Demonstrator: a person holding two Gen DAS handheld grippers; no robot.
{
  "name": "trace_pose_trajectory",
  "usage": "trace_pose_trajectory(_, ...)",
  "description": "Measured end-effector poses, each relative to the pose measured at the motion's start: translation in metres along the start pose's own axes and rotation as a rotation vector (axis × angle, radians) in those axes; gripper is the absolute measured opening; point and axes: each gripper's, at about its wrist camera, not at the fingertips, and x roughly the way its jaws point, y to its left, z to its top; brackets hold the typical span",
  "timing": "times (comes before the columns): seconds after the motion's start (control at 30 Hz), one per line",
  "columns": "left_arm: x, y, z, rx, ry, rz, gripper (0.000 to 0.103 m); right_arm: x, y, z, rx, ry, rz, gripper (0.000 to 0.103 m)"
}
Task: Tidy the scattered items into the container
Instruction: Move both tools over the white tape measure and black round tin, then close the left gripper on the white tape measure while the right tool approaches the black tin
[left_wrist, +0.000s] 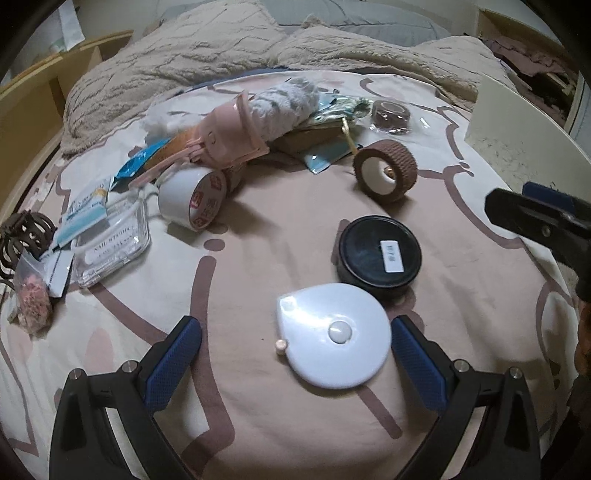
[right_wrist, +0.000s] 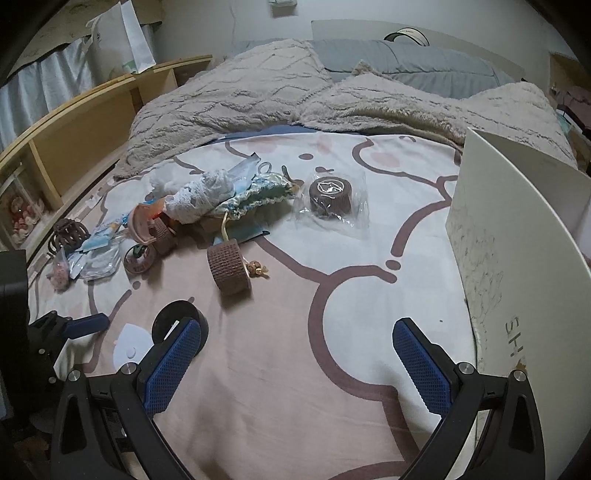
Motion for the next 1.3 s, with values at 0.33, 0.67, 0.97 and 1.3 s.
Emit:
trace_pose_trajectory(0.33,0.004,0.004,-0.005,-0.018,-0.014,-0.025,0.103,0.006,0.005,-0.009,-0.003,-0.026,0.024,0.103)
trace_pose_trajectory(0.67,-0.003,0.007,-0.007,-0.046,-0.056,-0.051,0.098,0.019,0.003,-0.015,0.051,0.044,0.02,0.103)
trace_pose_trajectory(0.97,-0.011,0.012,-0.009,-0.064,-0.089,-0.064,0.062,0.019,0.003,-0.018,0.056,0.068,0.035,0.103)
trace_pose_trajectory(1.3,-0.015,0.034,-0.008,-0.145,-0.077,-0.053,0.058,0.021,0.027,-0.024,-0.026,0.082,0.062,0.103)
